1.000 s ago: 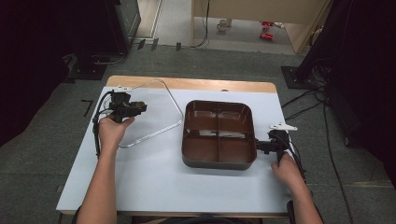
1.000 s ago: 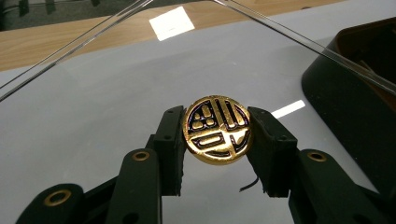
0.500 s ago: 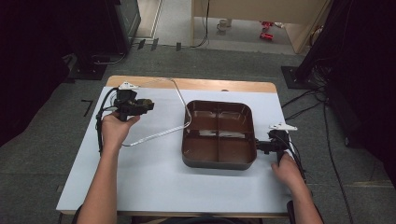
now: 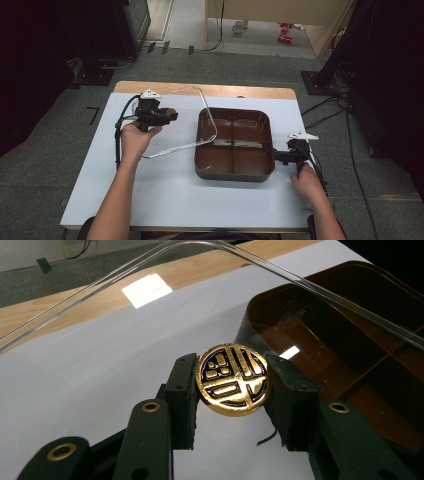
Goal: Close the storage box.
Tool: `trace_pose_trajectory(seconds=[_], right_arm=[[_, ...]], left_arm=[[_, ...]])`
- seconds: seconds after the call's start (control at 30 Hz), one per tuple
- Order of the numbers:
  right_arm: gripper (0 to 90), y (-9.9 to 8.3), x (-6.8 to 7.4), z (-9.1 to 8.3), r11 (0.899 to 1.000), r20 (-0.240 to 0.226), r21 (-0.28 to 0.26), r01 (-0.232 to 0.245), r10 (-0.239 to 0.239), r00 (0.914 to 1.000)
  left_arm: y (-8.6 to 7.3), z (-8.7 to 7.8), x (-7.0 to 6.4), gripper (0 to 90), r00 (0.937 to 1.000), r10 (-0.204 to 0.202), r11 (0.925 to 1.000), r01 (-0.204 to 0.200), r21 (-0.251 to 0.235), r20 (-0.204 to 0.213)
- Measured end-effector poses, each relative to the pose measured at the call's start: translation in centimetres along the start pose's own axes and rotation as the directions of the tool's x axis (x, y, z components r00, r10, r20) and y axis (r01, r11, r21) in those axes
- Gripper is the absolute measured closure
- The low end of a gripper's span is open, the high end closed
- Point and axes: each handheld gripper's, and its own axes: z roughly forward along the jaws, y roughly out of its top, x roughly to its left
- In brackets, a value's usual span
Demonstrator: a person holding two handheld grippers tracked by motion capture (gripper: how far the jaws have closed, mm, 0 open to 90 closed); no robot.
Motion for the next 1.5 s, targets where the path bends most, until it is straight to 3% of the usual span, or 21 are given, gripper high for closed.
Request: trace_pose_trajectory(seconds=[0.3, 0.4, 0.63, 0.87, 1.0, 1.27, 1.5], right_arm=[[8.3, 0.0, 0.0, 0.0, 1.0, 0.0, 0.0, 0.002, -0.002, 1.0], [8.3, 0.0, 0.0, 0.0, 1.0, 0.0, 0.0, 0.003, -0.003, 1.0], [8.3, 0.0, 0.0, 0.0, 1.0, 0.0, 0.001, 0.003, -0.003, 1.0], [8.3, 0.0, 0.0, 0.0, 1.0, -0.001, 0.0, 0.003, -0.003, 1.0], [8.3, 0.0, 0.0, 0.0, 1.0, -0.001, 0.0, 0.002, -0.002, 1.0], [8.3, 0.0, 0.0, 0.0, 1.0, 0.0, 0.001, 0.002, -0.002, 1.0], [8.3, 0.0, 0.0, 0.0, 1.0, -0.001, -0.001, 0.003, -0.003, 1.0]], left_arm=[[0.3, 1.0, -1.8, 59.8, 0.9993, 0.025, 0.9997, -0.025, -0.004, 0.029], [0.4, 1.6, -2.7, 59.7, 0.9978, 0.028, 0.9996, -0.027, -0.005, 0.061], [0.5, 2.6, -4.2, 59.7, 0.9951, 0.041, 0.9991, -0.041, 0.005, 0.09], [0.3, 3.8, -5.9, 59.8, 0.9939, 0.076, 0.9967, -0.078, 0.02, 0.079], [0.1, 4.2, -6.5, 59.8, 0.993, 0.074, 0.9968, -0.077, 0.023, 0.092], [-0.1, 5.5, -8.4, 59.8, 0.9878, 0.104, 0.9936, -0.109, 0.03, 0.116], [0.3, 6.4, -9.9, 59.8, 0.9796, 0.134, 0.9896, -0.14, 0.032, 0.15]])
